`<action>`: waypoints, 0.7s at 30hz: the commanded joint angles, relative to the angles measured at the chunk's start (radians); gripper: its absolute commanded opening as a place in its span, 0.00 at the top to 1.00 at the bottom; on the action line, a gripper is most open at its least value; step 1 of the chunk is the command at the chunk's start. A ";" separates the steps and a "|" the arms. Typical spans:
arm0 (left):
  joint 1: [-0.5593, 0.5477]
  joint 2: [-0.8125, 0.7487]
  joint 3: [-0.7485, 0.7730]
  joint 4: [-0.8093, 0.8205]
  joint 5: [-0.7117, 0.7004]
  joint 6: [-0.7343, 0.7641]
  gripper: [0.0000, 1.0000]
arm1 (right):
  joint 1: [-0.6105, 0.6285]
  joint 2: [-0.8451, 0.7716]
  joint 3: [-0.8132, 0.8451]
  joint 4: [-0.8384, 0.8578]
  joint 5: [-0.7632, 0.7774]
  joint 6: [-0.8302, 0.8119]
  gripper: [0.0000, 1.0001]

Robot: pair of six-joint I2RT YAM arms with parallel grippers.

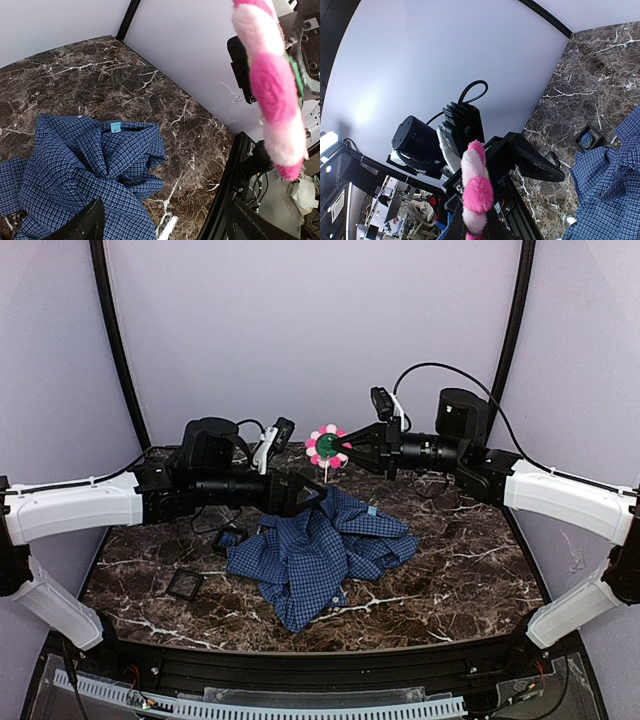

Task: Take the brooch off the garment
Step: Close the brooch.

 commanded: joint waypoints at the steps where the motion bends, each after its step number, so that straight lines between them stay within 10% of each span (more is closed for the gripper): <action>1: -0.006 -0.003 0.033 0.081 0.031 -0.022 0.16 | 0.004 -0.003 0.003 0.041 -0.019 0.008 1.00; 21: -0.006 -0.049 0.048 0.149 0.067 -0.093 0.20 | 0.004 0.025 -0.033 0.067 -0.062 0.015 1.00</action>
